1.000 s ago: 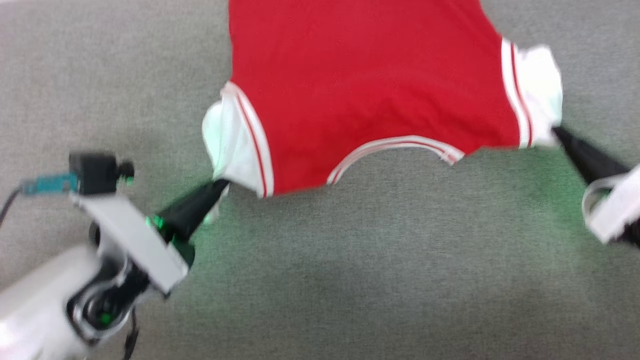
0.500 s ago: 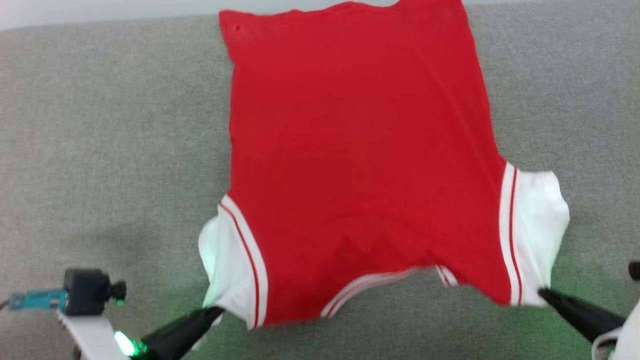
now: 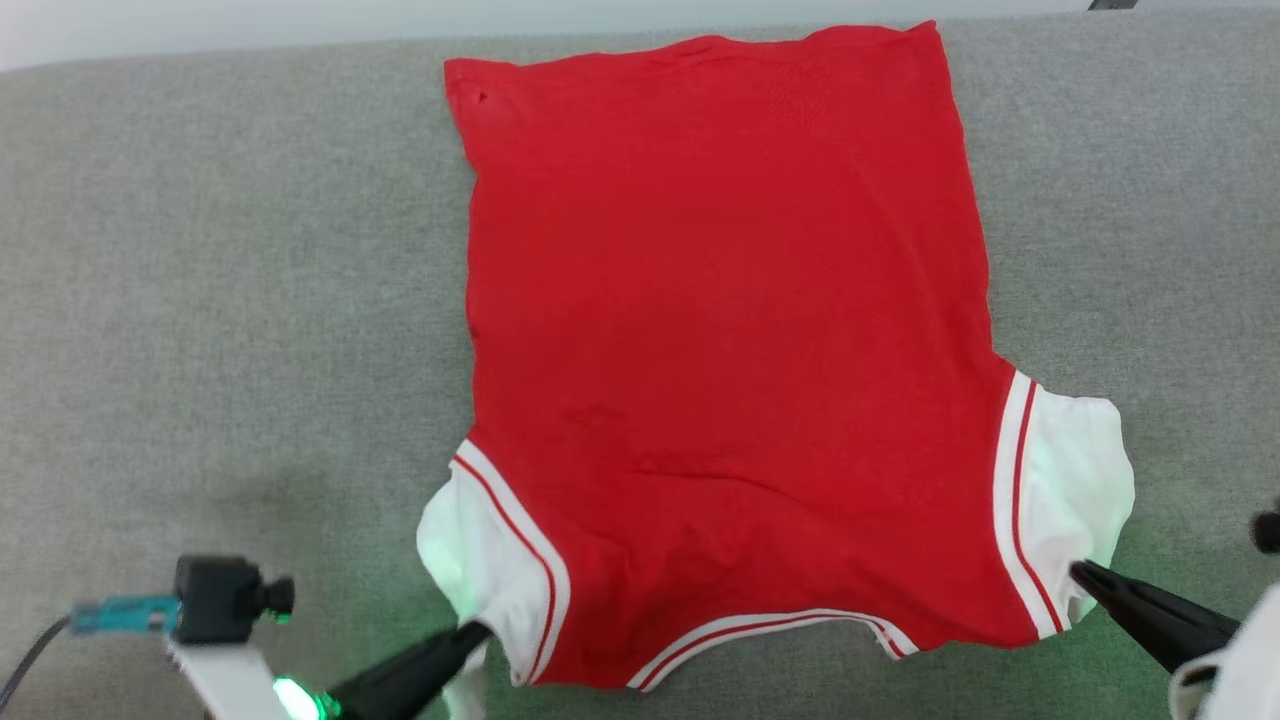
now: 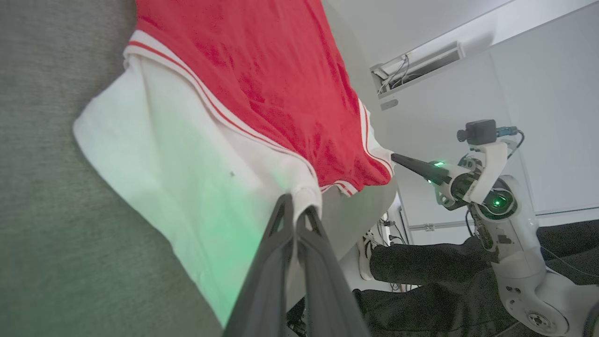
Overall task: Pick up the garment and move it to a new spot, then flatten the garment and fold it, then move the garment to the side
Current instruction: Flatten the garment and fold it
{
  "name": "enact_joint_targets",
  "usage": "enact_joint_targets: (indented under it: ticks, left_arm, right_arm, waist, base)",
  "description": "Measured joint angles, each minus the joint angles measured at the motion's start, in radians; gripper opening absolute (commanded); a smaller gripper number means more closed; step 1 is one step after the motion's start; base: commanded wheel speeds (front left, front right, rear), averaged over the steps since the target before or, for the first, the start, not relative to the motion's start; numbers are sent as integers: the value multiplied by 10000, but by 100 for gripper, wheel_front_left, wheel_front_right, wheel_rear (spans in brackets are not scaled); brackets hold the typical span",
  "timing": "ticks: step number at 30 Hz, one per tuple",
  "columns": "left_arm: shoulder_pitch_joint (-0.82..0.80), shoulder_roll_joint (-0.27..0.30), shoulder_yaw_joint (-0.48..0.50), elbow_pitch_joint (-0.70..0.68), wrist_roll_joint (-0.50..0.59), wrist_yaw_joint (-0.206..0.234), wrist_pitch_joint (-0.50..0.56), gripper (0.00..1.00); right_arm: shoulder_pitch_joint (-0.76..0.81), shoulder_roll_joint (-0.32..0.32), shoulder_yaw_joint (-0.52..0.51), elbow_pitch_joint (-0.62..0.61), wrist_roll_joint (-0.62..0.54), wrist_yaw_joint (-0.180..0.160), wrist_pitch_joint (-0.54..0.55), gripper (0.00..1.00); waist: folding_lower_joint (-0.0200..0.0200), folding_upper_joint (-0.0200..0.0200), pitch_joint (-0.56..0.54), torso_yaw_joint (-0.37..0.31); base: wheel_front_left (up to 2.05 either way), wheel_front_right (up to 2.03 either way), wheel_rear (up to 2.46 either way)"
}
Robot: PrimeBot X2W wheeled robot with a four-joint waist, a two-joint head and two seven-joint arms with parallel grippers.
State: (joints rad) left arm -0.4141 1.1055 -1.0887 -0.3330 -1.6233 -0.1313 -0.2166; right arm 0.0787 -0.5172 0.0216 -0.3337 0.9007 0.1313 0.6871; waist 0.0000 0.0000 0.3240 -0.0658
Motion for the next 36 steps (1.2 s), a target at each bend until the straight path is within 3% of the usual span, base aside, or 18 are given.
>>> enact_joint_targets:
  ticks: [7, 14, 23, 25, 27, 31, 36]
  left_arm:
    - [-198, -1262, -10, 1921, 10, 0, 324, 0]
    - [-185, -2050, -353, 3825, 738, -2, 226, 0]
    - [-169, -2679, -535, 4987, 1260, -52, -176, 0]
    - [-150, -2754, -479, 5091, 1329, -52, -293, 0]
    - [-115, -2832, -422, 5112, 1425, -52, -382, 0]
    - [-83, -2947, -255, 5193, 1964, -48, -479, 0]
    - [95, -3143, 167, 5173, 2742, -42, -491, 0]
  right_arm:
    - [-1070, -46, 1095, 1954, -1187, 0, -410, 0]
    - [-1513, -215, 2272, 3198, -2098, 4, -1455, 0]
    - [-2132, -487, 3348, 4075, -2506, 17, -2439, 0]
    - [-2248, -604, 3549, 4092, -2589, 19, -2581, 37]
    - [-2302, -631, 3603, 4061, -2591, 17, -2704, 100]
    - [-2182, -861, 3329, 3147, -2109, 4, -2554, 100]
    - [-1923, -1499, 1814, 1005, -907, 2, -1561, 100]
  waist:
    - [0, 0, -82, 50]
    - [0, 0, -94, 81]
    - [1, 0, -107, -70]
    - [1, 0, -113, -119]
    - [0, 0, -134, -143]
    - [0, 0, -148, -56]
    - [0, 0, -78, 105]
  base:
    - [0, 0, 0]
    - [0, 0, 0]
    - [0, 0, 0]
    - [0, 0, 0]
    - [0, 0, 0]
    - [0, 0, 0]
    - [0, 0, 0]
